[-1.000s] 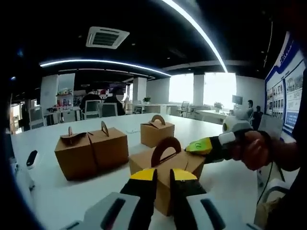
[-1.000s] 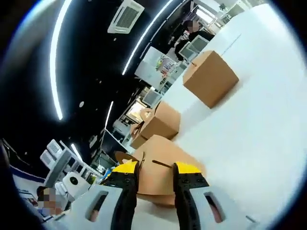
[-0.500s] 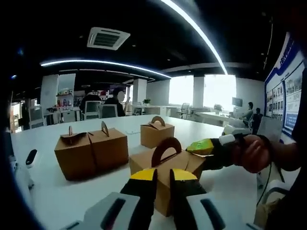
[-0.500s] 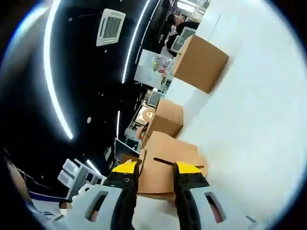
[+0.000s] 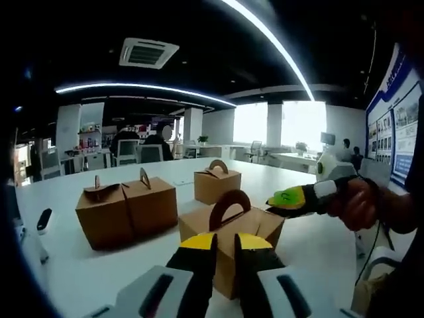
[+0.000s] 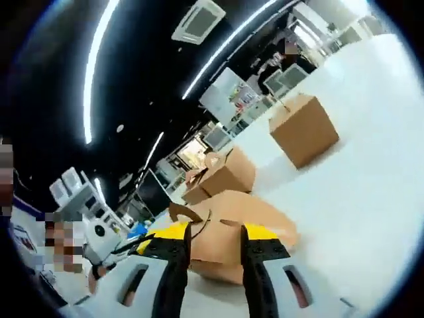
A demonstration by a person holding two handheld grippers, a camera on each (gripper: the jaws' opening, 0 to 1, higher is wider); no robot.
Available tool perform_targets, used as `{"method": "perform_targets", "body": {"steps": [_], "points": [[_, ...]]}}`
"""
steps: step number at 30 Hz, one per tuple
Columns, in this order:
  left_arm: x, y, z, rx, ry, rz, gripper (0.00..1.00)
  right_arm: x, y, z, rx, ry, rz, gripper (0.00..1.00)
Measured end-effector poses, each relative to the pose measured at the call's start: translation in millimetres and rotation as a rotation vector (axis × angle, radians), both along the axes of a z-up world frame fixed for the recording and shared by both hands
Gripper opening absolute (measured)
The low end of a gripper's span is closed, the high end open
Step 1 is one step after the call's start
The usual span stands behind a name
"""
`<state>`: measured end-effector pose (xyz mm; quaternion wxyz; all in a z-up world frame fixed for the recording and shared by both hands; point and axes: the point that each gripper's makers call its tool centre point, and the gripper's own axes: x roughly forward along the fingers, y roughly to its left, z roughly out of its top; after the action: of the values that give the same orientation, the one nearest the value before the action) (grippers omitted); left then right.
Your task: Pick up one paper box from the group, open the paper box, and remove the item inside
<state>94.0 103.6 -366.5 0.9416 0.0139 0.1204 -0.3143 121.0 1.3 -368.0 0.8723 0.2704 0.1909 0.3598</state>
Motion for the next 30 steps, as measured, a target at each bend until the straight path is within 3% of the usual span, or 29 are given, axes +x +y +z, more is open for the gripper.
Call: {"method": "perform_targets", "body": {"steps": [5,7,9,12,13,15,21,24,28,30], "points": [[0.0,-0.3,0.0,0.011,-0.007,-0.002,0.14,-9.0,7.8,25.2,-0.237,-0.279,0.051,0.28],[0.3,-0.1,0.0,0.005,-0.005,-0.003,0.14,-11.3,13.6,25.2,-0.324,-0.335,0.065,0.28],[0.0,-0.3,0.0,0.010,-0.006,-0.002,0.14,-12.9,22.2,19.3,-0.375,-0.348,0.093,0.28],[-0.6,-0.5,0.0,0.024,-0.010,0.001,0.14,-13.1,24.3,-1.0,-0.464,-0.291,0.114,0.28],[-0.1,-0.1,0.0,0.022,-0.013,0.005,0.14,-12.4,24.6,2.7,-0.473,-0.336,0.111,0.28],[-0.2,0.5,-0.1,0.011,-0.014,0.008,0.14,-12.5,20.0,1.9,-0.519,-0.364,0.120,0.28],[-1.4,0.3,0.6,-0.009,-0.032,0.010,0.14,-12.4,16.9,2.0,-0.502,-0.388,0.146,0.28],[-0.8,1.2,1.4,0.083,-0.055,0.016,0.18,-12.6,16.6,2.4,-0.505,-0.387,0.143,0.27],[-5.7,0.1,1.2,0.114,-0.041,0.013,0.30,-12.1,17.1,2.7,-0.498,-0.391,0.137,0.26],[-3.2,6.8,6.5,0.156,-0.077,0.059,0.36,-11.8,16.3,2.7,-0.488,-0.386,0.138,0.26]]}}
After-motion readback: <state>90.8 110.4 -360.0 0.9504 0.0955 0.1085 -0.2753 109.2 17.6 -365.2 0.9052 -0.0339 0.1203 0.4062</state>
